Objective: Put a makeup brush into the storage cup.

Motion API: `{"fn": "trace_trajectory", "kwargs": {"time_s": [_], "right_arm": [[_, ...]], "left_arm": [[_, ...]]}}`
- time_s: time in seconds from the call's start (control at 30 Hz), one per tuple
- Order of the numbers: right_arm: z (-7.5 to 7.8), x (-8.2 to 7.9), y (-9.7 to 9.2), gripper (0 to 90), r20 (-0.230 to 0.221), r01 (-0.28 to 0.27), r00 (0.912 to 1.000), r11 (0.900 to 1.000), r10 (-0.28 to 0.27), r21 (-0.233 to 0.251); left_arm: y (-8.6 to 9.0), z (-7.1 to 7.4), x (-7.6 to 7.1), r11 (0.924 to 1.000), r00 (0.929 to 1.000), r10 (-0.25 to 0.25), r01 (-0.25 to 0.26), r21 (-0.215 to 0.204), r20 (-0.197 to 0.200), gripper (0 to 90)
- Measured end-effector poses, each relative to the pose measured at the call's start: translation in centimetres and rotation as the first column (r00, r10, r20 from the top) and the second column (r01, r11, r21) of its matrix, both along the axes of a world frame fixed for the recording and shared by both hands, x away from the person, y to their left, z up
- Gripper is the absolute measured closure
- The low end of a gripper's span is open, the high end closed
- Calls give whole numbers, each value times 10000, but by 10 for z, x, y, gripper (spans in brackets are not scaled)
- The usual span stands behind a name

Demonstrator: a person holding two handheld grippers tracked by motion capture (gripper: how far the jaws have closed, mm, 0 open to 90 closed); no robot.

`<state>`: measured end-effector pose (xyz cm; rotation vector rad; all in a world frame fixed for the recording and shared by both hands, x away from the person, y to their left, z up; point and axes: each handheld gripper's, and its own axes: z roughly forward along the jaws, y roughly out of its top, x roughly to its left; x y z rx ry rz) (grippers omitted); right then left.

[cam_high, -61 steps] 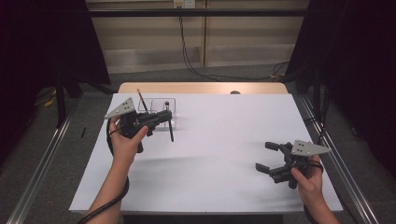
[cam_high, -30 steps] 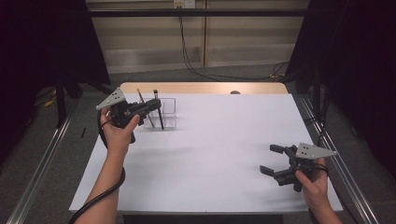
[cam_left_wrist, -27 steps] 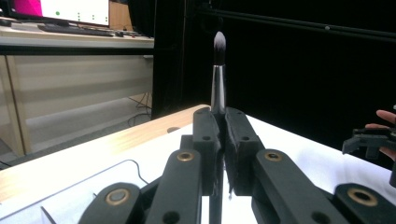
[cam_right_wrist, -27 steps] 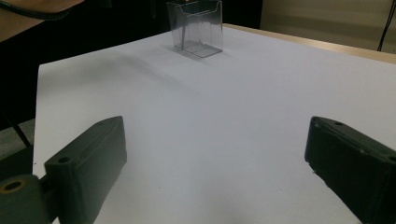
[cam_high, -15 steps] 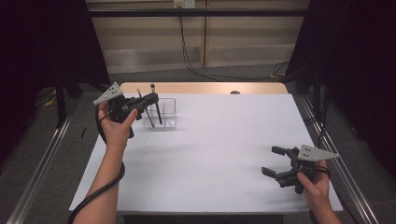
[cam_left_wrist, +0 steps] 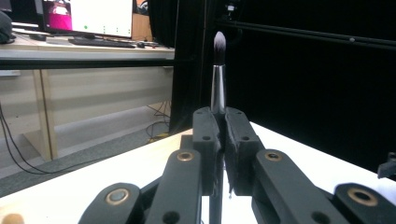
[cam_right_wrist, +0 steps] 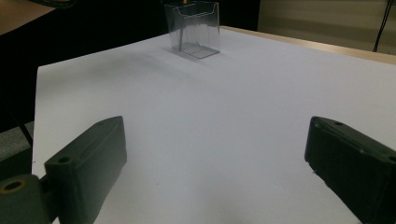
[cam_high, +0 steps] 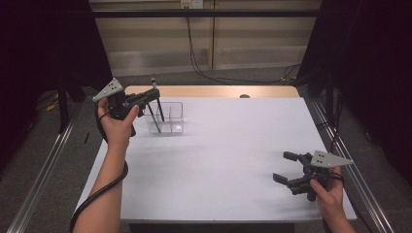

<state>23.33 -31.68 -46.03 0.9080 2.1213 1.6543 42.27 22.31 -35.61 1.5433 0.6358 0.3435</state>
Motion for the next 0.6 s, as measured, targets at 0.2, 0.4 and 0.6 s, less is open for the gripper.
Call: {"fn": "trace_trajectory", "kwargs": {"time_s": [0.2,0.4,0.6], "right_arm": [[0,0,0,52,9,-12,10000,10000,11,24],[0,0,-1,52,32,-20,10000,10000,20,50],[0,0,-2,52,56,0,10000,10000,0,82]], "left_arm": [[1,5,6,9997,9997,225,-225,80,15,841],[2,13,11,9988,9988,480,-480,102,74,840],[4,12,17,9969,9970,768,-768,187,6,840]]}}
